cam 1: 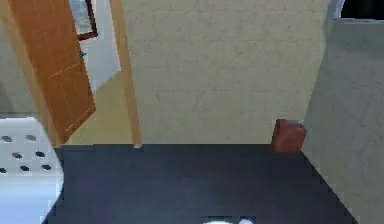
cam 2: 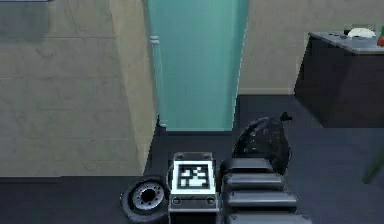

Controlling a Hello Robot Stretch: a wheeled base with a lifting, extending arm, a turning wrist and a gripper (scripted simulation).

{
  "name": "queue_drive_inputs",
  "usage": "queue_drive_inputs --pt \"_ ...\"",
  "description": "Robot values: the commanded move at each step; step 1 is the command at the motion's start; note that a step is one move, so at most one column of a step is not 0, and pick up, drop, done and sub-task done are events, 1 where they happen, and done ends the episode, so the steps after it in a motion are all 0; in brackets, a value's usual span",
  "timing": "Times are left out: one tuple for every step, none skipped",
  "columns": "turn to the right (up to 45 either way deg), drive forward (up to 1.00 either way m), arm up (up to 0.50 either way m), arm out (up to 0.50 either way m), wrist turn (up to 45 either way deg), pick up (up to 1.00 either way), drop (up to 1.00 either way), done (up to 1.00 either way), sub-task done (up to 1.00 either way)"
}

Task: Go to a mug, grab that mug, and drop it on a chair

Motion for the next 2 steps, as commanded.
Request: queue_drive_inputs --pt "45.0 0.00 0.00 0.00 0.0 0.00 0.00 0.00 0.00" --pt "45.0 0.00 0.00 0.00 0.0 0.00 0.00 0.00 0.00"
